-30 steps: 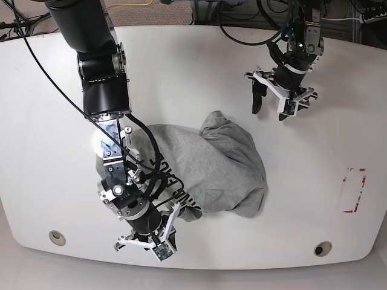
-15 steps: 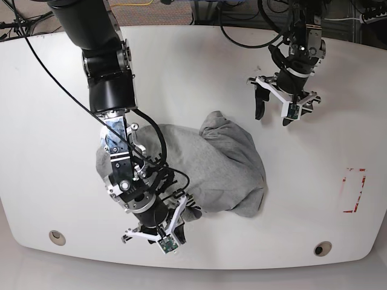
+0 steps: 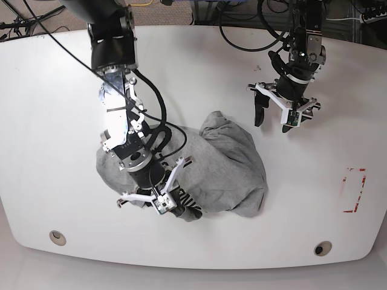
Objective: Fold the T-shirt properly
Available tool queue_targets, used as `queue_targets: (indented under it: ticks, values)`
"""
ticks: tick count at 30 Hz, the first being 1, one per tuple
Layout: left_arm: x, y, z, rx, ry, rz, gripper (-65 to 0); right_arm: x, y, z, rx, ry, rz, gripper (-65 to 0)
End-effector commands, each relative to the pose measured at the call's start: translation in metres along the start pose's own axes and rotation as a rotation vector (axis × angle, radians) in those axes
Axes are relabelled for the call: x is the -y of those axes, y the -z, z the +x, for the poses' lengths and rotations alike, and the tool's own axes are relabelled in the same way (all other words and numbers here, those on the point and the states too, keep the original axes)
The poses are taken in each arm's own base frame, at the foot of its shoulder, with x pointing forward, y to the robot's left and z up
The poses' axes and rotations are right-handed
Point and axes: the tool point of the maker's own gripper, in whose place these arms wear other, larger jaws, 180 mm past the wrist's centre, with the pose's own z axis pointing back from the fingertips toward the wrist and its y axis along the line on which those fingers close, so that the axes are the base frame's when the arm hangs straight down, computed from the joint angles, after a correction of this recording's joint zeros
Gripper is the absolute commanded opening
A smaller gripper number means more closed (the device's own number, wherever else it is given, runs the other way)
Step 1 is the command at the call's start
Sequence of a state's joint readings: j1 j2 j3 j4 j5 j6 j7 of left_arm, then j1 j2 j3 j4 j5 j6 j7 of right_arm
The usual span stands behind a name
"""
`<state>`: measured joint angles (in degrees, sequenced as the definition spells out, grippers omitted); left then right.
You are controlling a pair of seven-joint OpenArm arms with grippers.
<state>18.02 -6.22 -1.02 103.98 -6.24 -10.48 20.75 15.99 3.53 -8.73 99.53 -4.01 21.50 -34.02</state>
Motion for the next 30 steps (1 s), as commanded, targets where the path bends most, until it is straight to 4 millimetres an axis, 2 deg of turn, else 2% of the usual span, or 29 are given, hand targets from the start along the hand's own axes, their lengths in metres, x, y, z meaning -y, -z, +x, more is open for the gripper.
queue_targets:
  ticks: [1, 7, 9, 13, 17, 19, 27, 29, 30]
  values:
    - [0.000, 0.000, 0.013, 0.045, 0.004, -0.002, -24.5, 0.004, -0.003, 0.015, 0.047, -0.007, -0.007, -63.0]
    - [-0.001, 0.002, 0.015, 0.048, 0.010, -0.003, -24.3, -0.001, 0.006, 0.008, 0.024, 0.000, 0.011, -61.1]
    - [-0.003, 0.000, 0.014, 0.047, 0.012, 0.003, -24.8, -0.004, 0.021, 0.007, 0.005, -0.015, 0.036, -59.5]
    - [-0.003, -0.002, 0.009, 0.034, 0.013, 0.002, -24.7, -0.008, 0.041, 0.016, -0.007, -0.043, 0.072, -52.4]
    - [-0.002, -0.003, 0.009, 0.035, 0.014, 0.002, -24.7, -0.012, 0.050, 0.023, -0.008, -0.057, 0.094, -45.8]
    - [-0.003, -0.003, 0.008, 0.026, 0.013, 0.002, -24.7, -0.015, 0.053, 0.031, -0.002, -0.046, 0.106, -42.9]
    - [-0.003, -0.003, 0.006, 0.022, 0.013, 0.004, -24.7, -0.013, 0.040, 0.042, 0.012, -0.040, 0.097, -40.8]
    - [-0.004, -0.002, 0.008, 0.026, 0.009, 0.006, -24.8, -0.002, 0.032, 0.060, 0.064, -0.064, 0.057, -39.0]
    - [-0.004, -0.002, 0.008, 0.026, 0.009, 0.007, -24.8, 0.000, 0.030, 0.059, 0.065, -0.062, 0.050, -37.9]
